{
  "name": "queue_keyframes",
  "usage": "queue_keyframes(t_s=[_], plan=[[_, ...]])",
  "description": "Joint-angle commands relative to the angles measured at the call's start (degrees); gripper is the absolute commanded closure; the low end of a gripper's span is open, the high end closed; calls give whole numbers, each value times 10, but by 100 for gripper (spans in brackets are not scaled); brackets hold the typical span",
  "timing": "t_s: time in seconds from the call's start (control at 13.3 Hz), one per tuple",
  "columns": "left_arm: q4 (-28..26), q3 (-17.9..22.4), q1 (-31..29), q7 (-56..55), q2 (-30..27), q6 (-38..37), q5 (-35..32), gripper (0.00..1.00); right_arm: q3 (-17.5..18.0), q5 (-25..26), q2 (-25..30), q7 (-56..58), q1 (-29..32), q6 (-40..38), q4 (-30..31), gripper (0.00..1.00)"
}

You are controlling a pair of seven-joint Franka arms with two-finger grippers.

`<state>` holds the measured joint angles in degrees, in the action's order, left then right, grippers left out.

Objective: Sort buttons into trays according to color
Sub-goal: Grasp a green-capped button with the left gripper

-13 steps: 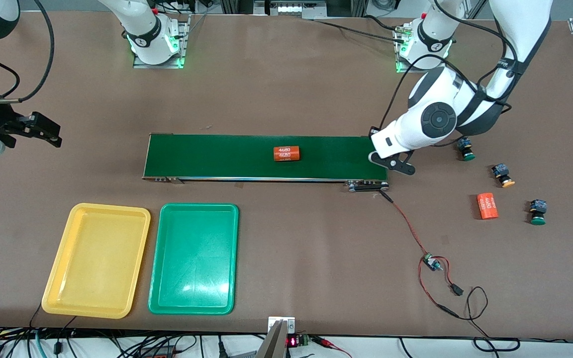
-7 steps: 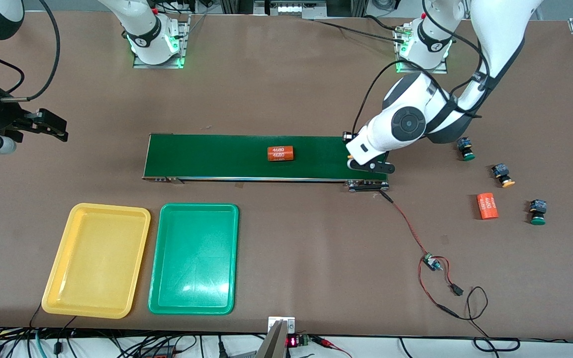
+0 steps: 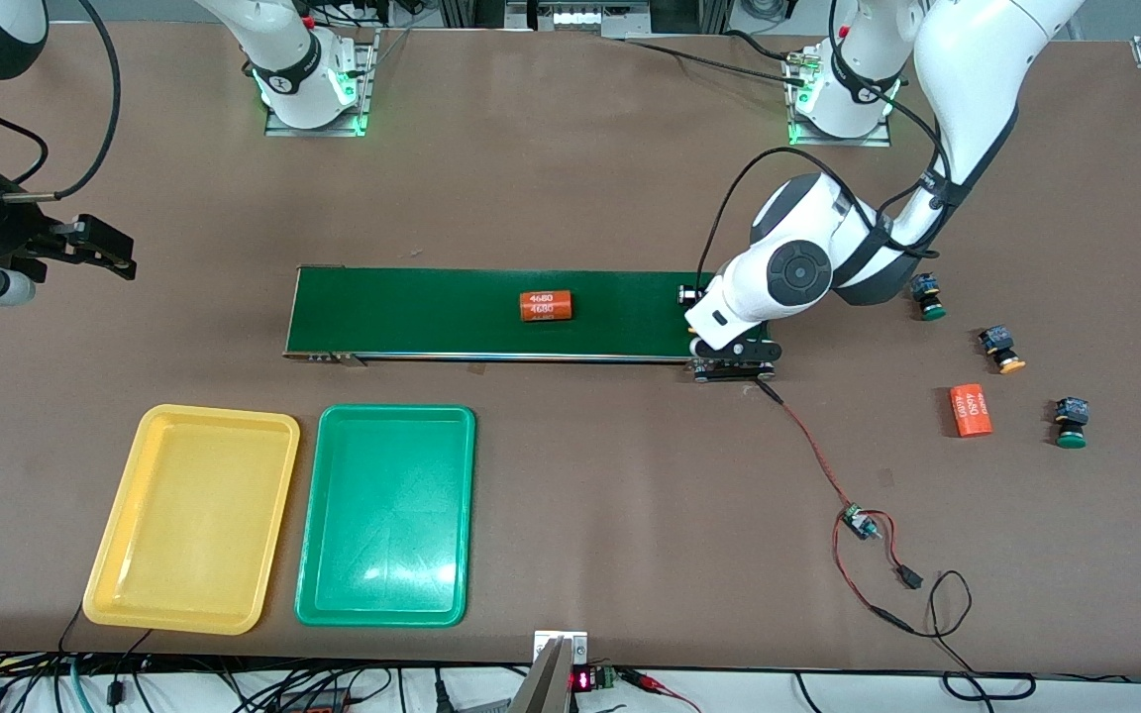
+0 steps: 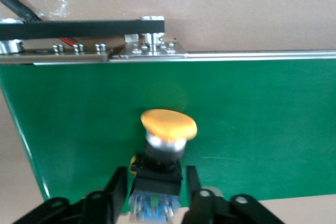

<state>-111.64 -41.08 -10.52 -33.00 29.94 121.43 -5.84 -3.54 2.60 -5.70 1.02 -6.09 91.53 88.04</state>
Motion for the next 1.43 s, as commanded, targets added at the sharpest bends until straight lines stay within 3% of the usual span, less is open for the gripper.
queue_keyframes(t_s=[0.0, 0.45, 0.68, 0.9, 0.98, 1.13, 1.35], plan=[[33, 8, 2, -8, -12, -46, -4, 0, 3, -1, -8, 7, -2, -7, -2, 0], [154, 57, -39, -1, -26, -224, -33, 0, 5, -1, -8, 7, -3, -30, -1, 0], [139, 142, -52, 17, -51, -230, -54, 0, 9, -3, 2, 4, -6, -46, 3, 0], [69, 228, -49, 165, -90, -203, -53, 0, 9, -9, 9, 7, -4, -45, 12, 0], [23, 252, -49, 203, -108, -163, -53, 0, 10, -13, 28, 7, -4, -35, 37, 0], [-97, 284, -49, 234, -160, -71, -53, 0, 10, -45, 91, 0, -5, 24, 129, 0], [-164, 315, -49, 245, -159, -35, -53, 0, 38, -47, 177, -20, -3, 122, 267, 0]])
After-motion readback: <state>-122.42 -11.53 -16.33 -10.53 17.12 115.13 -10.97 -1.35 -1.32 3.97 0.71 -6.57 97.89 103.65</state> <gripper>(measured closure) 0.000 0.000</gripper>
